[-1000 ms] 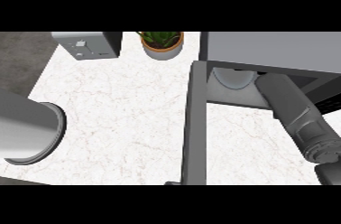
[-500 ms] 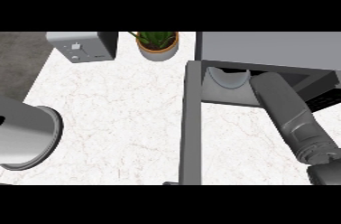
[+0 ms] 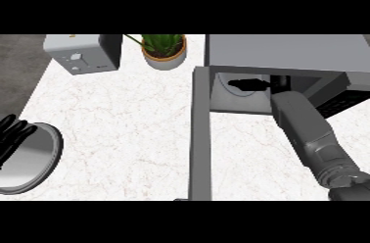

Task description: Pick up the milk, place it into the microwave and close the microwave

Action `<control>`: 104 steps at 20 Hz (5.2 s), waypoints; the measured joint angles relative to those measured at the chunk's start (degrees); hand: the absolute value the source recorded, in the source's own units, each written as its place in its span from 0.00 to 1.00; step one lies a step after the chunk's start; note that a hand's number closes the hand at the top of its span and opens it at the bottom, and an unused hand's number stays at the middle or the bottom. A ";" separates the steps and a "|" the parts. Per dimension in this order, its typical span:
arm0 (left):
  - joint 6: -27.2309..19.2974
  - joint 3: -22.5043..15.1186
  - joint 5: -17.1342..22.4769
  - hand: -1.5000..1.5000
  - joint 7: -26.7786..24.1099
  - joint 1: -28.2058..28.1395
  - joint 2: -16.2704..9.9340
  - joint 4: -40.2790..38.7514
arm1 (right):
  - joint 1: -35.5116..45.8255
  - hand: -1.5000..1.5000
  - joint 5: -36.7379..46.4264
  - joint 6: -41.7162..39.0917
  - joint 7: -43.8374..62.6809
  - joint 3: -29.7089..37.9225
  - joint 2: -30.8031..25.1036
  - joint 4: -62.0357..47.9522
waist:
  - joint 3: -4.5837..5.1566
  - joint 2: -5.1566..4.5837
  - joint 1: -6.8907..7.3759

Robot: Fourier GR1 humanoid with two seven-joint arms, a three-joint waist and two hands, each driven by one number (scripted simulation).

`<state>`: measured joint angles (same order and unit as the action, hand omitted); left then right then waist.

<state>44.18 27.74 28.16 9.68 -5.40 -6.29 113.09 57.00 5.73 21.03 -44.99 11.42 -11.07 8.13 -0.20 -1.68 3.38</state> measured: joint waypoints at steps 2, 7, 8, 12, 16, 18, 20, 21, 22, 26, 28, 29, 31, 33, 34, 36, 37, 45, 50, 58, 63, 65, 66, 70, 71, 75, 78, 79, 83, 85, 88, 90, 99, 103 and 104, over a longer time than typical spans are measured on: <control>-0.37 -1.41 -0.05 1.00 0.73 0.22 0.63 0.47 | -1.84 0.00 -1.11 -2.79 -1.58 0.91 0.77 0.15 | 0.02 0.34 -0.62; -0.92 -4.73 -0.81 1.00 2.31 0.86 1.80 0.91 | -5.54 0.00 -3.48 -10.19 -4.13 2.52 2.68 1.11 | 0.10 0.99 -1.85; -1.46 -5.37 -0.46 1.00 3.17 0.65 1.97 1.67 | -6.65 0.00 -3.75 -11.52 -4.75 2.57 3.04 1.45 | 0.11 1.12 -2.04; -2.89 -8.91 -0.69 1.00 6.02 -0.35 3.36 4.02 | -11.40 0.00 -4.66 -15.74 -6.78 2.40 4.36 3.84 | 0.15 1.52 -2.81; -5.17 -13.18 -3.61 1.00 6.77 0.28 4.97 4.19 | -17.25 0.00 -4.94 -18.09 -7.66 1.19 5.18 8.24 | 0.20 1.85 -3.75; -5.61 -15.15 -4.25 1.00 6.84 -0.15 5.07 4.58 | -20.26 0.00 -5.01 -18.26 -6.96 0.20 5.93 11.87 | 0.24 2.03 -4.13; -5.80 -17.95 -6.93 1.00 5.31 -0.08 5.51 3.99 | -23.66 0.00 -4.77 -18.24 -6.67 -0.99 6.64 15.27 | 0.27 2.12 -4.45; -5.81 -18.52 -7.50 1.00 5.50 0.45 5.39 4.01 | -25.57 0.00 -4.84 -18.68 -6.21 -1.53 6.77 17.27 | 0.28 2.20 -4.70; -5.75 -19.35 -8.50 1.00 5.31 0.65 5.56 3.85 | -27.25 0.00 -5.07 -18.99 -5.06 -2.03 6.99 19.82 | 0.29 2.25 -4.86; -8.25 -24.73 -13.80 1.00 3.13 2.23 6.00 2.75 | -36.46 0.00 -5.35 -19.58 -4.17 -3.94 7.25 28.71 | 0.32 2.29 -5.26; -9.78 -26.94 -16.38 1.00 2.20 4.31 6.11 1.01 | -41.06 0.00 -5.82 -20.69 -3.04 -4.66 6.43 33.89 | 0.31 2.23 -5.40; -9.93 -27.76 -17.31 1.00 2.02 5.51 6.14 0.14 | -43.38 0.00 -5.95 -20.91 -2.06 -5.22 6.35 36.82 | 0.32 2.20 -5.40; -10.85 -30.43 -20.89 1.00 -0.14 7.52 6.19 -2.29 | -47.66 0.00 -6.19 -21.68 -0.90 -6.15 5.86 41.98 | 0.33 2.16 -5.64; -12.63 -34.02 -23.68 1.00 -1.74 9.29 6.23 -5.10 | -52.37 0.00 -6.37 -22.42 -0.53 -7.09 5.50 47.00 | 0.33 2.09 -5.70; -14.13 -36.30 -25.01 1.00 -2.61 9.90 6.24 -6.44 | -54.48 0.00 -6.63 -22.99 0.24 -7.49 5.14 49.78 | 0.33 2.08 -5.78; -15.01 -39.54 -27.81 1.00 -4.48 10.78 6.25 -9.56 | -59.00 0.00 -7.19 -24.10 0.90 -8.02 4.21 55.18 | 0.33 2.02 -5.75; -15.61 -40.81 -29.23 1.00 -5.36 11.92 6.26 -11.81 | -61.11 0.00 -7.56 -24.90 0.64 -8.02 3.53 57.20 | 0.33 1.97 -5.83; -27.98 -51.97 -37.97 1.00 -18.87 17.87 6.12 -32.75 | -72.43 0.00 -8.62 -28.86 1.25 -8.95 -0.47 72.16 | 0.34 1.73 -5.76; -41.24 -59.80 -36.56 1.00 -28.40 22.09 6.04 -44.85 | -76.54 0.00 -11.26 -32.22 2.58 -9.67 -1.42 80.81 | 0.36 1.55 -6.23; -55.60 -71.88 -22.79 1.00 -35.06 30.70 5.94 -57.55 | -80.18 0.00 -16.73 -36.59 8.90 -9.65 -3.98 94.19 | 0.42 1.13 -7.91; -59.56 -77.73 -14.46 1.00 -35.31 35.43 5.86 -60.87 | -81.23 0.00 -18.59 -38.10 11.49 -9.92 -5.07 99.37 | 0.45 0.78 -9.43; -61.29 -79.25 -11.59 1.00 -36.37 36.44 5.88 -60.85 | -80.54 0.00 -19.52 -38.58 13.09 -9.84 -5.80 100.93 | 0.49 0.55 -10.04; -62.13 -79.81 -10.12 1.00 -36.99 36.72 5.90 -60.74 | -80.39 0.00 -19.96 -39.01 13.75 -10.12 -6.07 101.65 | 0.51 0.44 -10.39; -66.10 -81.64 -4.68 1.00 -37.84 38.76 5.90 -59.31 | -80.28 0.00 -21.32 -39.95 16.49 -10.34 -7.44 104.81 | 0.56 0.24 -11.85; -67.28 -81.72 -3.50 1.00 -38.12 39.25 5.92 -59.16 | -80.06 0.00 -21.52 -40.06 17.08 -10.21 -7.85 105.39 | 0.58 0.15 -12.23; -72.27 -81.23 1.02 1.00 -38.94 41.40 6.04 -59.02 | -79.32 0.00 -22.53 -41.03 18.71 -8.98 -10.01 107.40 | 0.60 -0.08 -13.53; -75.75 -80.57 4.27 1.00 -39.07 43.16 6.23 -59.51 | -78.53 0.00 -23.15 -41.22 19.64 -7.83 -11.21 108.42 | 0.59 -0.33 -14.49; -76.82 -80.46 5.31 0.00 -38.74 43.98 6.29 -59.63 | -78.02 0.00 -23.59 -41.21 20.10 -7.32 -11.65 108.81 | 0.58 -0.40 -14.75; -80.28 -80.09 9.01 0.00 -38.09 47.22 6.29 -60.78 | -76.29 0.00 -24.86 -41.29 21.18 -5.85 -12.89 109.34 | 0.52 -0.77 -15.87; -81.81 -79.86 10.68 0.00 -37.71 48.49 6.30 -61.71 | -75.35 0.00 -24.62 -41.22 21.32 -4.56 -13.98 109.79 | 0.51 -0.94 -16.67; -83.66 -79.43 12.90 0.00 -36.62 50.23 6.30 -62.87 | -72.84 1.00 -20.57 -39.49 20.94 -0.41 -17.09 110.70 | 0.58 -1.15 -17.81; -84.52 -78.55 14.72 0.00 -36.82 51.06 6.30 -63.14 | -71.43 1.00 -18.38 -38.55 20.68 1.80 -18.81 111.17 | 0.63 -1.35 -18.28; -87.08 -78.96 21.16 0.00 -39.62 51.61 6.32 -61.79 | -66.48 1.00 -13.89 -36.65 21.05 5.30 -22.83 110.61 | 0.54 -2.26 -18.39; -87.43 -79.30 23.13 0.00 -41.02 52.17 6.31 -62.06 | -64.88 1.00 -13.34 -36.38 21.42 5.61 -23.65 109.99 | 0.48 -2.57 -18.44; -87.46 -79.39 23.60 0.00 -41.37 52.31 6.32 -62.17 | -64.41 1.00 -13.27 -36.30 21.55 5.73 -23.87 109.85 | 0.48 -2.63 -18.44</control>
<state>-43.28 -51.65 51.76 -31.69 46.91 0.03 50.91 -7.40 -7.54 -15.27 -23.44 17.15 -34.94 117.98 0.28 -4.31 -15.07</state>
